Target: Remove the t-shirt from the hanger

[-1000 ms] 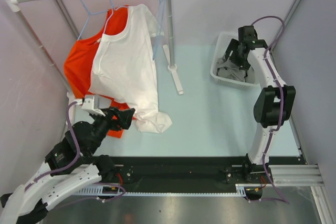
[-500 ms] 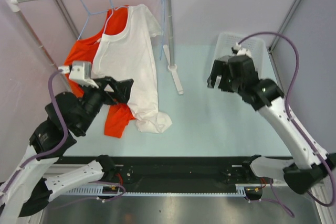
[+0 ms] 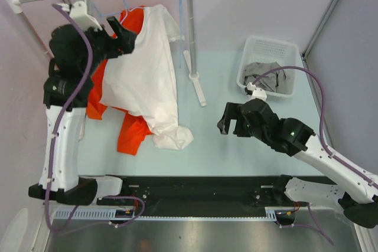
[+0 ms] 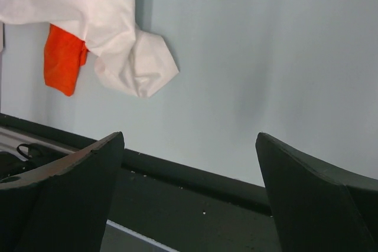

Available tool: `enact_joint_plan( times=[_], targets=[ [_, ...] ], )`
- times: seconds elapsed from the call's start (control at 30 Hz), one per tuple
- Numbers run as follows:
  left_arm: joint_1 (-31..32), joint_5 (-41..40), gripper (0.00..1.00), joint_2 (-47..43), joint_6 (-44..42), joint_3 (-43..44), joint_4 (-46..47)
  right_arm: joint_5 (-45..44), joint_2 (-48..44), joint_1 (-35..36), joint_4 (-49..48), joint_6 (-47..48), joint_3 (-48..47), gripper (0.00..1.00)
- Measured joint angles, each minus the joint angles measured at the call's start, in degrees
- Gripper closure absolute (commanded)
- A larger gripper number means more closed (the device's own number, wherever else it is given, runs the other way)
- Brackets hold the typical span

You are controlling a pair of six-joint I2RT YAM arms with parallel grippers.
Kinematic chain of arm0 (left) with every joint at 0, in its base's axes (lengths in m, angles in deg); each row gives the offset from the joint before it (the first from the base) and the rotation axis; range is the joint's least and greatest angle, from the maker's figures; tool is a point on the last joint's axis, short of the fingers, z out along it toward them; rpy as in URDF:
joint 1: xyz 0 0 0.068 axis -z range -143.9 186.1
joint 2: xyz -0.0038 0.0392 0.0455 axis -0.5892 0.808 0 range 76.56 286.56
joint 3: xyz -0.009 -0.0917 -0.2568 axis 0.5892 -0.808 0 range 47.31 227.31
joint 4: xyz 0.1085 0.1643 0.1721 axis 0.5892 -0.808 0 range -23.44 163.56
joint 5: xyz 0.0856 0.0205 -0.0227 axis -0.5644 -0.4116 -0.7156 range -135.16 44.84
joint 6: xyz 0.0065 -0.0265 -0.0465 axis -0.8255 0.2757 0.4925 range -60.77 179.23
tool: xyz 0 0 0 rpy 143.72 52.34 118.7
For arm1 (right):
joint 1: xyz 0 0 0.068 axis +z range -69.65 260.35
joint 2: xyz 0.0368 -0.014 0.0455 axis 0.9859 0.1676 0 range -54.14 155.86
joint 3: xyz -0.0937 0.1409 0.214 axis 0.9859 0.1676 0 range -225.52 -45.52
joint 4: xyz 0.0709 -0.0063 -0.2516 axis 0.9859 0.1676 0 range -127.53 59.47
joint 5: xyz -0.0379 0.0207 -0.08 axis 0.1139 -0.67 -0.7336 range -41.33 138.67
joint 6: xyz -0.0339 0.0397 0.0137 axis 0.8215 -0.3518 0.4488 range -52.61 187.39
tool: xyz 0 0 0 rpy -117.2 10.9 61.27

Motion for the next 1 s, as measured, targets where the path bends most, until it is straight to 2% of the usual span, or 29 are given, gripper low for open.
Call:
enact_joint_plan(
  times=[0.1, 0.17, 0.33, 0.53, 0.63, 0.83, 1.0],
  targets=[
    [-8.13, 9.05, 0.15, 5.84, 2.45, 7.58, -0.28, -1.2, -1.09, 1.81, 0.96, -1.53, -0.42, 0.01],
    [-11.28, 12.87, 0.16, 7.17, 3.41, 7.93, -0.04, -2.01, -1.38, 2.45, 1.92, -2.14, -1.05, 0.01],
    [-12.41, 16.92, 0.28, 6.78, 4.0, 2.38, 2.36, -3.41, -2.84, 2.97, 2.89, -3.1, -1.84, 0.01],
    [-12.41, 16.81, 0.34, 8.48, 1.75, 0.37, 3.65, -4.96, -4.98, 2.97, 4.35, -3.52, -2.29, 0.0],
    [-12.41, 16.59, 0.32, 8.98, 0.55, -0.63, 4.37, -5.44, -5.4, 2.97, 4.92, -3.54, -2.6, 0.0],
    [-12.41, 15.8, 0.26, 6.45, -0.7, -8.15, 9.07, -5.57, -5.88, 2.97, 5.05, -4.04, -2.67, 0.0],
    [-12.41, 12.26, 0.19, 4.0, -2.36, -8.31, 9.57, -5.44, -5.95, 3.43, 5.03, -4.76, -2.67, 0.0]
  ],
)
